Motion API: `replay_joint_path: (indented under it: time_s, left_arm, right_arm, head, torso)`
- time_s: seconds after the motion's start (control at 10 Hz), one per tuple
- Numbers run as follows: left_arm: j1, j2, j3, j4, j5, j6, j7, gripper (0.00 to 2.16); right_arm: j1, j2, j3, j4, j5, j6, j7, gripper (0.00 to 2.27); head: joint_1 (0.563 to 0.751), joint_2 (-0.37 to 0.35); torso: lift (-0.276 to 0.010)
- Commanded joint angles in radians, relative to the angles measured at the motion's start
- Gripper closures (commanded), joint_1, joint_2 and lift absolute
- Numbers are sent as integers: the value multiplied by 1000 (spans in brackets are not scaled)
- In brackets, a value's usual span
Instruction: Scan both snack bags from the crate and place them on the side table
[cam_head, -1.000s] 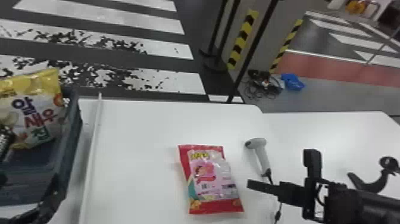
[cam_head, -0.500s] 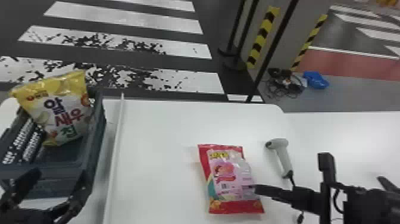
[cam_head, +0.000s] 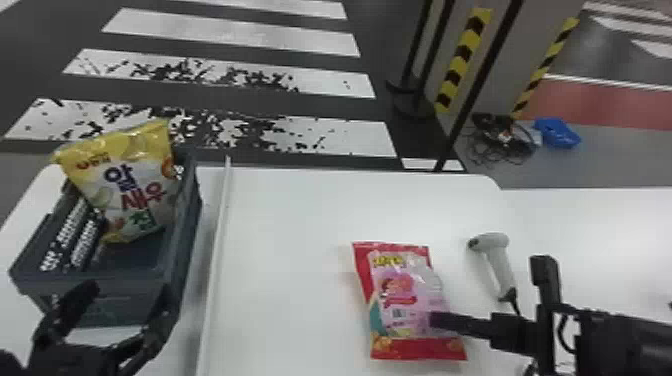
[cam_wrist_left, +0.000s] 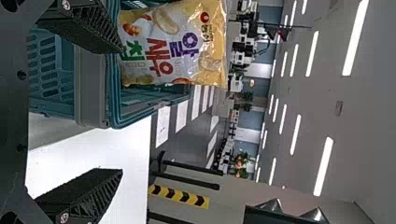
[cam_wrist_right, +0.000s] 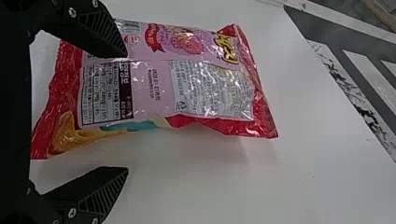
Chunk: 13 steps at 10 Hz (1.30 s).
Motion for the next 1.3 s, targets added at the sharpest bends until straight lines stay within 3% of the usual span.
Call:
replay_joint_path:
  time_s: [0.0,0.1,0.2,0.3,0.6,1.0,1.2]
  left_arm:
    - [-1,0,0,2,0,0,1,83]
    - [-5,0,0,4,0,0,0,83]
    - [-5,0,0,4,0,0,1,83]
    - [-5,0,0,5,0,0,0,83]
    - [-6,0,0,7,2,0,1,83]
    - [-6,-2,0,2,0,3,1,83]
    - [-6,0,0,1,-1,3,1,83]
  right_arm:
    - [-2,-1,6,6,7,-4,7,329]
    - [-2,-2,8,6,18,-4,23,751]
    - [-3,-2,10,9,35,-4,28,1868]
    - [-5,-4,13,11,57,-1,25,2263]
    - [-9,-6,-7,19,30,11,31,2263]
    - [-8,-4,-162,-83,-66,104,27,2263]
    - [-29,-4,-254,-109,-89,100,-19,2263]
  head:
    - [695,-193]
    - [695,-190]
    - [695,-188]
    - [695,-188]
    - [695,-200]
    - [695,-217]
    - [695,-239]
  torso:
    - [-95]
    - [-95]
    - [-95]
    - [-95]
    - [-95]
    - [-95]
    - [-95]
